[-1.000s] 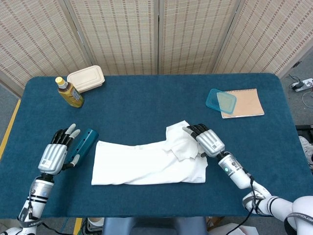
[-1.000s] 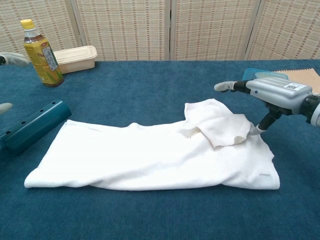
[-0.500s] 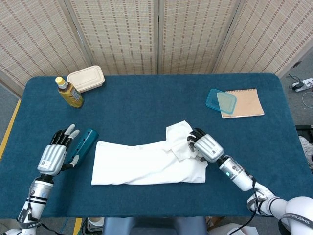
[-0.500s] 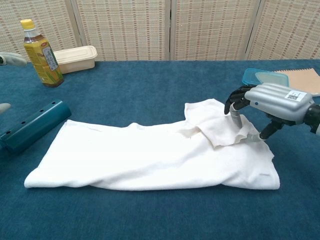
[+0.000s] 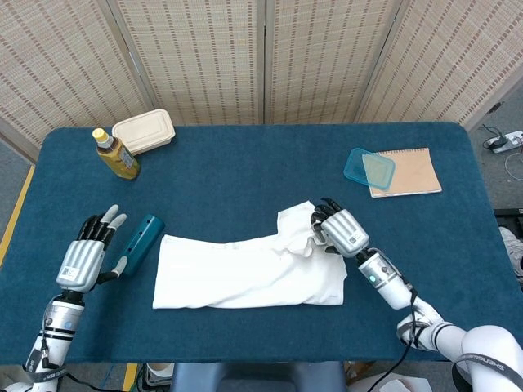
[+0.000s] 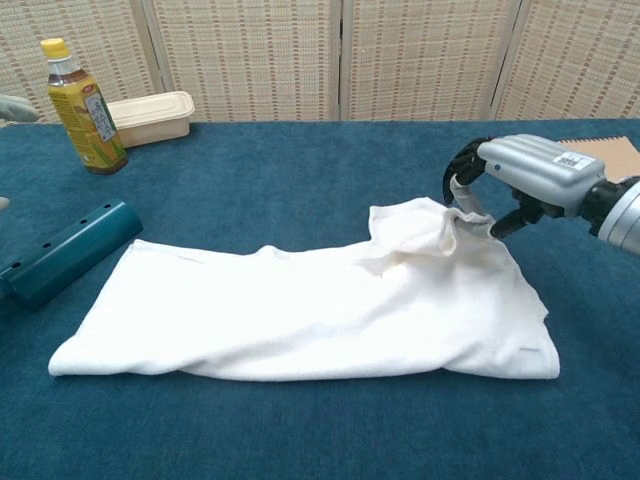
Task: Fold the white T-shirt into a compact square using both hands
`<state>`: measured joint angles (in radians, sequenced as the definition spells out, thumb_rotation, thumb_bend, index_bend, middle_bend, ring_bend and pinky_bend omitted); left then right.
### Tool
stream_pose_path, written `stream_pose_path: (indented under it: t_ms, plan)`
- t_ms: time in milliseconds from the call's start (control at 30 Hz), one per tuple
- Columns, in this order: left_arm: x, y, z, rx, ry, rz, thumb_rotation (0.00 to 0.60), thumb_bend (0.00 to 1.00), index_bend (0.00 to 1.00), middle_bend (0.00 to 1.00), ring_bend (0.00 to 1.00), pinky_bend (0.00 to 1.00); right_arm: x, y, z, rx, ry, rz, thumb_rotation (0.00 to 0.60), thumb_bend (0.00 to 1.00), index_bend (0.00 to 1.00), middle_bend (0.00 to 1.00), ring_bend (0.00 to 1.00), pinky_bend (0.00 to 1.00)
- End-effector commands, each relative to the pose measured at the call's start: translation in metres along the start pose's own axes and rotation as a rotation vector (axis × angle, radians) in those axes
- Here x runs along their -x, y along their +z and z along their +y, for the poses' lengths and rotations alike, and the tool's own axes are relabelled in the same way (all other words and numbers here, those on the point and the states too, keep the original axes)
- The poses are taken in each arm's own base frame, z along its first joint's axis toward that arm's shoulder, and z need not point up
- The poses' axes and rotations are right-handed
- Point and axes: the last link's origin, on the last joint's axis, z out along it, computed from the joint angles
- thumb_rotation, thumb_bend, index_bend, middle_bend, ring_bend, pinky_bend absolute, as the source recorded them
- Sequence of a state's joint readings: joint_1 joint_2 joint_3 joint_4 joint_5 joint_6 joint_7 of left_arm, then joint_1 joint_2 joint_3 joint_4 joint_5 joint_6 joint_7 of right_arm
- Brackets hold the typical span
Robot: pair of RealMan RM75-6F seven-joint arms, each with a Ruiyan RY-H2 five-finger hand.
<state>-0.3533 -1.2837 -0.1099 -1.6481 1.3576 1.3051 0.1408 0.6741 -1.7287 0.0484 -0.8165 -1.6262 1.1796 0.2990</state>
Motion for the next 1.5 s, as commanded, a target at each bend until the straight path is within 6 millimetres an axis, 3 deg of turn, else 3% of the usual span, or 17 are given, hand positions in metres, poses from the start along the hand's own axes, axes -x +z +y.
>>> stream_pose_path:
  t_ms: [33,333,433,533,733,867,1100,1300,1500]
  plan:
    - [-0.001,-0.001,-0.001,-0.002,0.002,0.004,0.600,0.37,0.00,0.00,0.00,0.00,-0.002,0.013,0.003,0.076,0.068,0.038,0.600,0.37,0.73,0.42,0.24,0.12]
    - [-0.003,-0.004,-0.005,-0.007,0.020,0.007,0.600,0.37,0.00,0.00,0.00,0.00,0.005,0.040,0.008,0.194,0.138,0.042,0.600,0.37,0.73,0.41,0.24,0.12]
    - [-0.004,-0.005,-0.005,-0.006,0.024,0.011,0.600,0.37,0.00,0.00,0.00,0.00,0.009,0.047,0.009,0.217,0.133,0.028,0.600,0.35,0.67,0.38,0.24,0.12]
    - [-0.006,-0.006,-0.006,-0.005,0.026,0.017,0.600,0.37,0.00,0.00,0.00,0.00,0.012,0.055,0.010,0.242,0.133,0.011,0.600,0.29,0.53,0.34,0.24,0.12]
    - [-0.011,-0.009,-0.006,0.002,0.032,0.032,0.600,0.37,0.00,0.00,0.00,0.00,0.011,0.067,0.010,0.277,0.147,-0.005,0.600,0.11,0.03,0.13,0.14,0.06]
    - [-0.014,-0.010,-0.008,0.005,0.042,0.041,0.600,0.37,0.00,0.00,0.00,0.00,0.001,0.067,0.009,0.257,0.147,0.022,0.600,0.09,0.00,0.08,0.11,0.04]
    - [-0.023,-0.016,-0.013,0.042,0.088,0.060,0.600,0.37,0.08,0.00,0.00,0.00,-0.028,0.030,0.014,0.167,0.127,0.064,0.600,0.09,0.00,0.09,0.11,0.04]
    - [-0.022,-0.021,-0.017,0.100,0.130,0.030,0.600,0.37,0.17,0.00,0.00,0.00,-0.058,-0.018,0.016,0.112,0.112,0.069,0.600,0.09,0.14,0.14,0.11,0.04]
    - [-0.021,-0.023,-0.018,0.115,0.142,0.027,0.600,0.37,0.19,0.00,0.00,0.00,-0.076,-0.069,0.015,0.062,0.064,0.031,0.600,0.11,0.27,0.21,0.11,0.04]
